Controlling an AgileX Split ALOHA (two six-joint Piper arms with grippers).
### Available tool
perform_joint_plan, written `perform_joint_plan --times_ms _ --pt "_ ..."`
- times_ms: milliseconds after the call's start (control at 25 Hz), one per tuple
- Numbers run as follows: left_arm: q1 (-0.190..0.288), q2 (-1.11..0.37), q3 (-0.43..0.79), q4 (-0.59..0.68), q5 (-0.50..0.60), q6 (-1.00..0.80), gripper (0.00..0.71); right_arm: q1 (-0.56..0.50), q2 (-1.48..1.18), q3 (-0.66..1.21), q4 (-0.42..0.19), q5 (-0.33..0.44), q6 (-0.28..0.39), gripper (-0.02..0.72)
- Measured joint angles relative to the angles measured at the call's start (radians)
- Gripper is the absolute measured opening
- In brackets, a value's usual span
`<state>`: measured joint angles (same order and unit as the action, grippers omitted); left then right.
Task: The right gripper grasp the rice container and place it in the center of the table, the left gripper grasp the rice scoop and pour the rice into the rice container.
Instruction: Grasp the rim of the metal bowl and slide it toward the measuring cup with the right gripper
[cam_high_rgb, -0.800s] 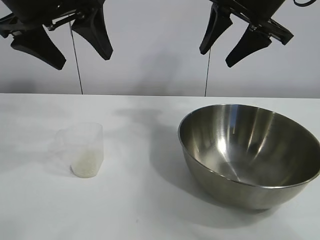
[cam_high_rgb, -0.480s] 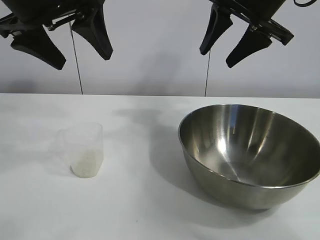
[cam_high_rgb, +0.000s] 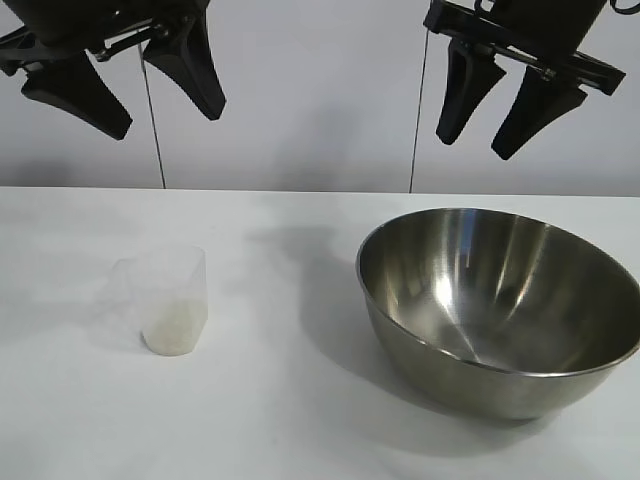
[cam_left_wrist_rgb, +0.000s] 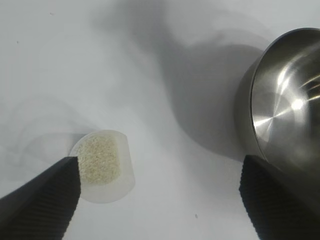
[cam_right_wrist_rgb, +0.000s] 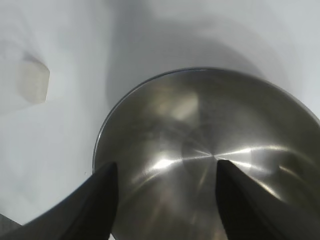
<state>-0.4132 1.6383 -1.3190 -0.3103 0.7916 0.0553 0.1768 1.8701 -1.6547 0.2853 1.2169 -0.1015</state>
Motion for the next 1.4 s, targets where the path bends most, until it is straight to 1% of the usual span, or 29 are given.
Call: perform_joint_plan --times_ms 120,200,320,400,520,640,760,840,920,1040,1160,1240,1320,1400 --pt "0.0 0.0 0.0 0.0 0.0 0.0 0.627 0.0 0.0 0.0 -0.062 0.002 0.0 0.399" --pt "0.0 0.0 0.0 0.0 0.0 0.0 0.627 0.0 0.0 0.001 -0.141 0.004 0.004 0.399" --pt "0.0 0.0 0.0 0.0 0.0 0.0 0.627 0.0 0.0 0.02 -0.227 0.004 0.025 0.399" --pt "0.0 0.0 0.0 0.0 0.0 0.0 0.627 0.0 0.0 0.045 -0.254 0.004 0.03 0.399" --pt "0.0 0.0 0.0 0.0 0.0 0.0 0.627 -0.003 0.0 0.095 -0.272 0.004 0.031 0.399" --pt "0.0 0.0 0.0 0.0 0.0 0.0 0.627 -0.035 0.0 0.144 -0.272 0.003 0.031 0.399" --pt "0.0 0.0 0.0 0.0 0.0 0.0 0.627 -0.101 0.0 0.17 -0.267 0.002 0.044 0.399" --pt "0.0 0.0 0.0 0.0 0.0 0.0 0.627 -0.152 0.0 0.184 -0.242 -0.005 0.052 0.399" --pt "0.0 0.0 0.0 0.0 0.0 0.0 0.627 -0.185 0.0 0.199 -0.196 -0.024 0.039 0.399" --pt "0.0 0.0 0.0 0.0 0.0 0.0 0.627 -0.195 0.0 0.229 -0.14 -0.079 -0.028 0.399" --pt "0.0 0.0 0.0 0.0 0.0 0.0 0.627 -0.195 0.0 0.29 -0.085 -0.149 -0.112 0.399" --pt "0.0 0.0 0.0 0.0 0.0 0.0 0.627 -0.195 0.0 0.35 -0.076 -0.196 -0.136 0.399" --pt "0.0 0.0 0.0 0.0 0.0 0.0 0.627 -0.195 0.0 0.41 -0.076 -0.249 -0.14 0.399" --pt "0.0 0.0 0.0 0.0 0.0 0.0 0.627 -0.195 0.0 0.459 -0.064 -0.326 -0.145 0.399"
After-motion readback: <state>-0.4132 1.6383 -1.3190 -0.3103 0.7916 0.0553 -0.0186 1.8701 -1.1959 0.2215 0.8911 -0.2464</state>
